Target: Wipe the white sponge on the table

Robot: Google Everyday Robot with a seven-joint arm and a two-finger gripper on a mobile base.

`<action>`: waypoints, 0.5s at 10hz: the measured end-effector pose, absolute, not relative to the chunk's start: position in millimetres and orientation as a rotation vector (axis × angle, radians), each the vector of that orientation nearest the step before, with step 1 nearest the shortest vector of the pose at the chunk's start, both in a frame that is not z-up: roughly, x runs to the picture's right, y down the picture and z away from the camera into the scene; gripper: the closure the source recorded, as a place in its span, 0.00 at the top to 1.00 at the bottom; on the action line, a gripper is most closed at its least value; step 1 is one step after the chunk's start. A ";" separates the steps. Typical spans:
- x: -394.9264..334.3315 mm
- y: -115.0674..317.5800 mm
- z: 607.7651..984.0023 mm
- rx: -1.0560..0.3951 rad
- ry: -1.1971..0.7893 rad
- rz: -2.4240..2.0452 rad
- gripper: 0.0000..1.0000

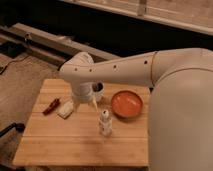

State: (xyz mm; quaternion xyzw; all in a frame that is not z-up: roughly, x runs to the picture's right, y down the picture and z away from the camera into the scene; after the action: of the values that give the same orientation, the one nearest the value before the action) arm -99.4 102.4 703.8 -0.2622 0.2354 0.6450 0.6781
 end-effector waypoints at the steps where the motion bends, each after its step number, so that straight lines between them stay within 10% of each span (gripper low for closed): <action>1: -99.5 101.4 703.0 -0.588 0.527 1.450 0.65; 5: -99.7 101.8 703.1 -0.588 0.528 1.449 0.65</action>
State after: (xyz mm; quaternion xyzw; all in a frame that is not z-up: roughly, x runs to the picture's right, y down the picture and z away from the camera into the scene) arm -99.7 101.8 703.1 -0.2618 0.2348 0.6450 0.6784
